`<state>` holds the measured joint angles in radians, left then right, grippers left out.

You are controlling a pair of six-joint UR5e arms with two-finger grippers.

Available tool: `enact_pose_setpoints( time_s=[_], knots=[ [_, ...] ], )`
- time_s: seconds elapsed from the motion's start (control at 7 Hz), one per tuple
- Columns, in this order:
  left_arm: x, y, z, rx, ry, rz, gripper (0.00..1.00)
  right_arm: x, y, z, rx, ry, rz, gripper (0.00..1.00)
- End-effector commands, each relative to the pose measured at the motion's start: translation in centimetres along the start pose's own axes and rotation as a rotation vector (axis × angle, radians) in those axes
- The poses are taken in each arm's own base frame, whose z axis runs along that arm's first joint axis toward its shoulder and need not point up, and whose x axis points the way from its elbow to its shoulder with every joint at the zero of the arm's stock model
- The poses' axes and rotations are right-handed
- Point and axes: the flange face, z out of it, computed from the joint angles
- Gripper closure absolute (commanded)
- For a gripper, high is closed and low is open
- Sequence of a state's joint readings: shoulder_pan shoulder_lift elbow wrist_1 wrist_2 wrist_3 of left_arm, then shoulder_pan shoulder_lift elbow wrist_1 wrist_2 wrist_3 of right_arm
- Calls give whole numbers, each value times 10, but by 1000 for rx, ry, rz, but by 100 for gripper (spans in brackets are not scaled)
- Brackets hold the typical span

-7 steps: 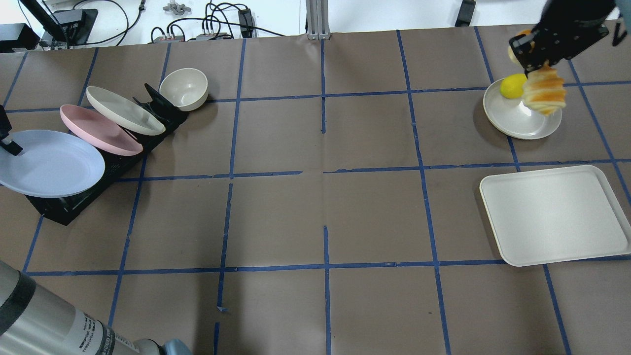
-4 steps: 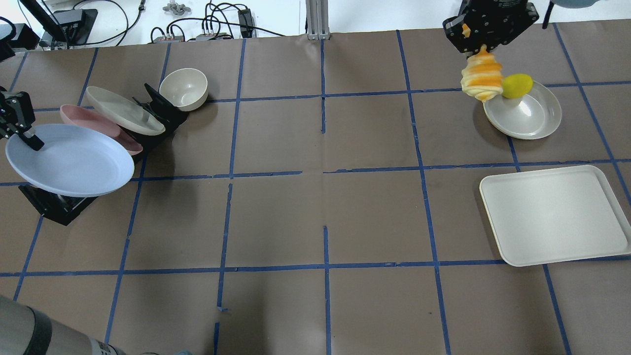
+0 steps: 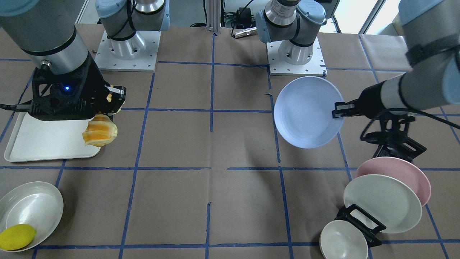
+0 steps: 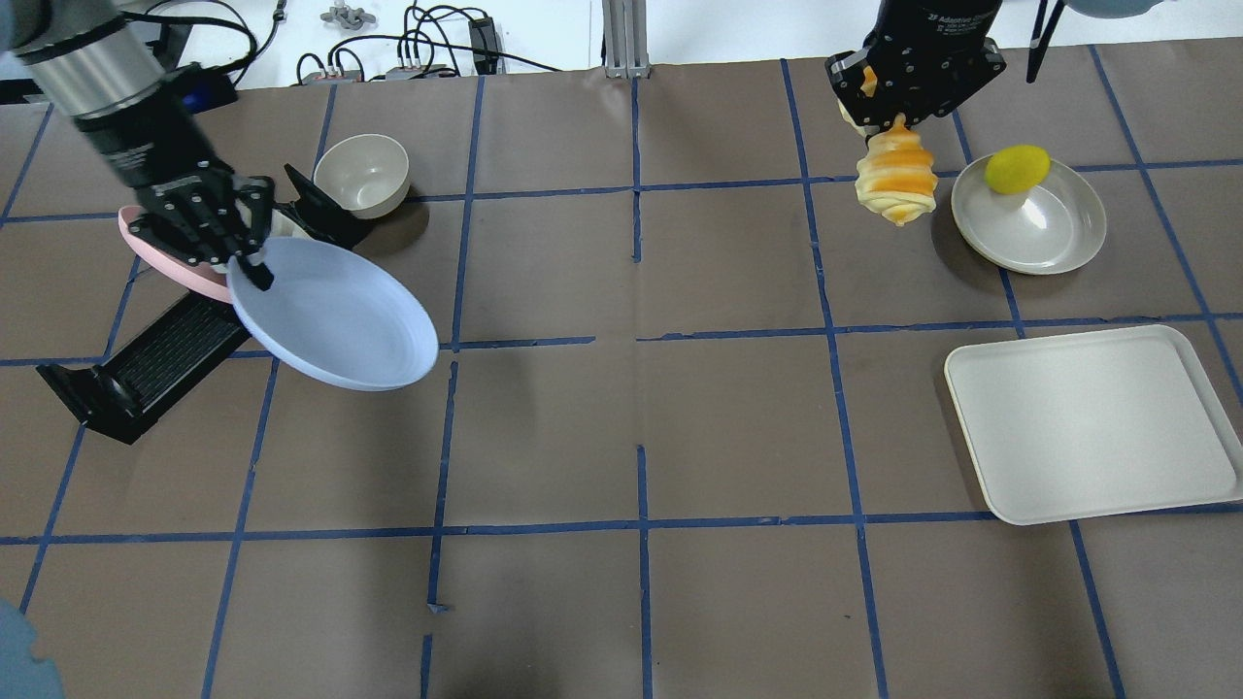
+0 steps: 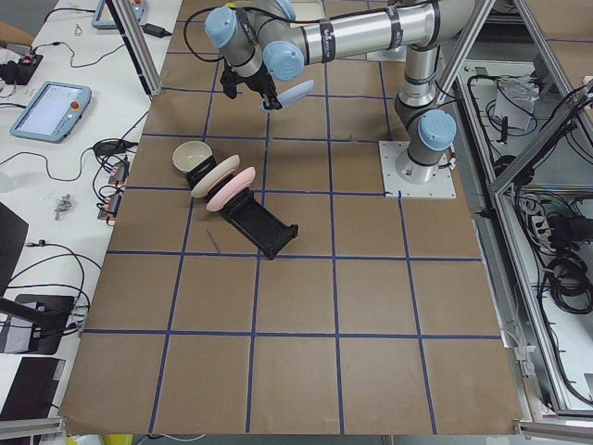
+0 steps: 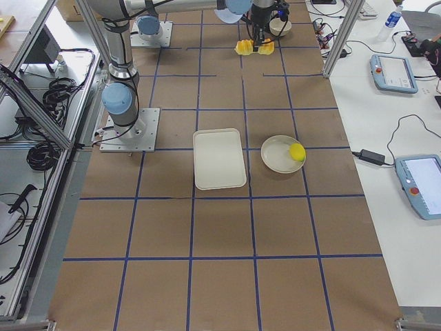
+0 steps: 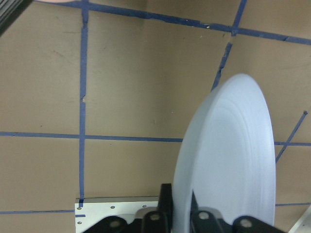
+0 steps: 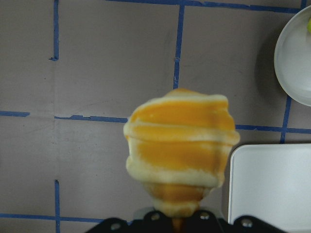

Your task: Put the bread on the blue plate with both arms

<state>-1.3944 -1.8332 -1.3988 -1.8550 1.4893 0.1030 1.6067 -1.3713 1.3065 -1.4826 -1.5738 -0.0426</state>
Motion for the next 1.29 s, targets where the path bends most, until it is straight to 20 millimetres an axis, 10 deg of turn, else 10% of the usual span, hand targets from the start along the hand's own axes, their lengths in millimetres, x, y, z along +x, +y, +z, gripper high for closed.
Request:
enact_pose_setpoints(
  time_s=[0.0,0.29,0.57,1.14],
  knots=[
    [89,-40,45,103,18,53,97,0,3,0,-13,-1,-15,97],
    [137,-76,108,42,66,82,97,0,3,0,-13,1,-17,97],
    [189,-86,127,89,162,61,97,1,3,2,-17,2,-17,97],
    [203,-119,173,93,228,49,81,0,4,1,-17,5,-18,97]
  ],
)
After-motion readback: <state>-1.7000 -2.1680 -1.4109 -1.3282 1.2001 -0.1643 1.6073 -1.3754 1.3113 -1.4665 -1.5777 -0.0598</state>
